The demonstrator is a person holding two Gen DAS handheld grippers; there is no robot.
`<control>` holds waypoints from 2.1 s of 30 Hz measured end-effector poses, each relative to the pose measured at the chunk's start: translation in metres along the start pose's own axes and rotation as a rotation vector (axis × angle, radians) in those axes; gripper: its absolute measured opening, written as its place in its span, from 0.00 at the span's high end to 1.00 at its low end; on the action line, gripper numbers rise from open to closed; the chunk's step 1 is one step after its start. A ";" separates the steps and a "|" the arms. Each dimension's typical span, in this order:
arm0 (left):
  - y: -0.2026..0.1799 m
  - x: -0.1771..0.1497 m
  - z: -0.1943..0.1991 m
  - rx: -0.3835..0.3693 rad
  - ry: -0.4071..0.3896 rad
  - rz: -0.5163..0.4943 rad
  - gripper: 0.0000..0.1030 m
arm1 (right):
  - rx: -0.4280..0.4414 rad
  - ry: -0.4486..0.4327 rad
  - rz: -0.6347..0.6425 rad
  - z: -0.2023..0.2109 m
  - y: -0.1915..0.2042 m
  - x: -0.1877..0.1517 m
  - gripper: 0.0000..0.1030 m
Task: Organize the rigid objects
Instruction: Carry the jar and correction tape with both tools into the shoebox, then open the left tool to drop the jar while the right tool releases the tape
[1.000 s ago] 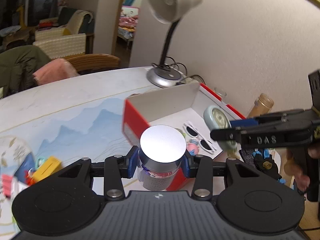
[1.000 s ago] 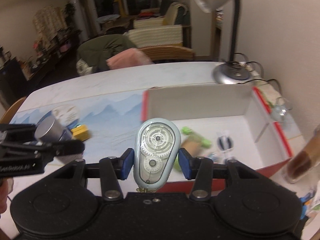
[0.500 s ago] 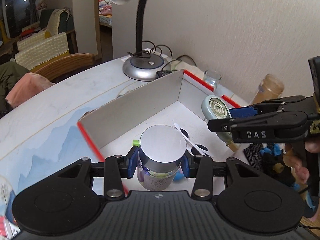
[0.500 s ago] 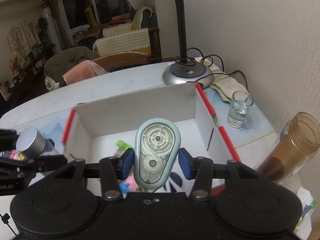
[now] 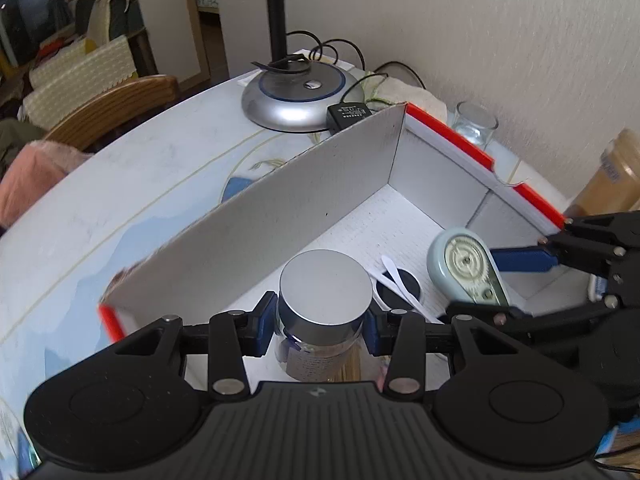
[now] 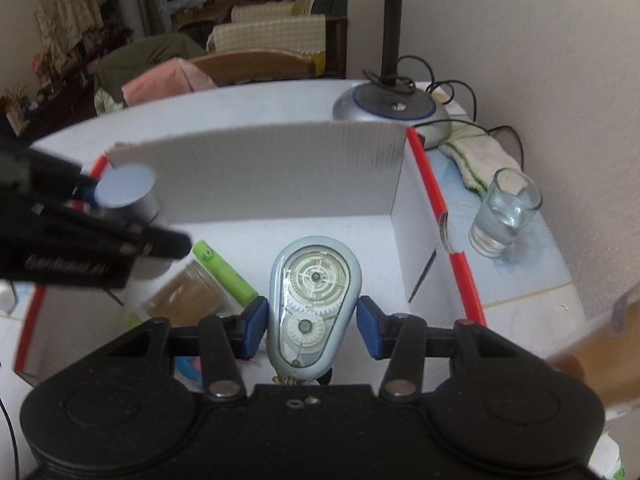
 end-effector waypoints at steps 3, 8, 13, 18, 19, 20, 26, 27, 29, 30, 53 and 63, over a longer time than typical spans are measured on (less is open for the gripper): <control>-0.002 0.007 -0.015 -0.003 0.029 -0.013 0.59 | -0.002 0.020 -0.002 -0.008 -0.001 -0.003 0.54; -0.007 0.013 -0.039 -0.012 0.079 -0.039 0.59 | 0.003 0.047 0.006 -0.017 0.002 -0.007 0.54; -0.010 0.019 -0.055 -0.022 0.115 -0.049 0.60 | 0.003 0.069 0.000 -0.022 0.003 -0.009 0.54; -0.007 0.022 -0.070 -0.025 0.133 -0.041 0.60 | 0.009 0.080 -0.008 -0.025 0.002 -0.010 0.54; -0.007 0.022 -0.072 -0.026 0.136 -0.041 0.60 | 0.008 0.081 -0.011 -0.025 0.002 -0.011 0.54; -0.006 0.022 -0.074 -0.025 0.138 -0.040 0.60 | 0.008 0.083 -0.012 -0.025 0.002 -0.011 0.54; -0.003 0.020 -0.086 -0.029 0.161 -0.021 0.60 | 0.006 0.095 -0.027 -0.029 0.001 -0.011 0.53; -0.002 0.019 -0.087 -0.031 0.163 -0.017 0.60 | 0.007 0.096 -0.029 -0.029 0.001 -0.010 0.53; -0.002 0.018 -0.089 -0.035 0.170 -0.012 0.60 | 0.008 0.095 -0.030 -0.028 0.000 -0.010 0.55; -0.001 0.017 -0.090 -0.036 0.171 -0.008 0.60 | 0.008 0.094 -0.032 -0.027 0.000 -0.010 0.55; -0.009 -0.002 -0.021 -0.048 0.028 0.021 0.58 | 0.028 0.052 -0.072 0.010 -0.003 -0.008 0.42; -0.005 -0.020 0.042 -0.050 -0.096 0.039 0.53 | 0.036 0.001 -0.066 0.047 0.010 -0.004 0.37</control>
Point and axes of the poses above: each gripper's, at about its wrist camera, not at the fingertips, and z roughly against the way its jaws point, y to its left, x to its top, the point moved 1 cm from there along -z, roughly the way its jaws point, and after that the axes turned 13 degrees about -x, right-handed, at the moved point
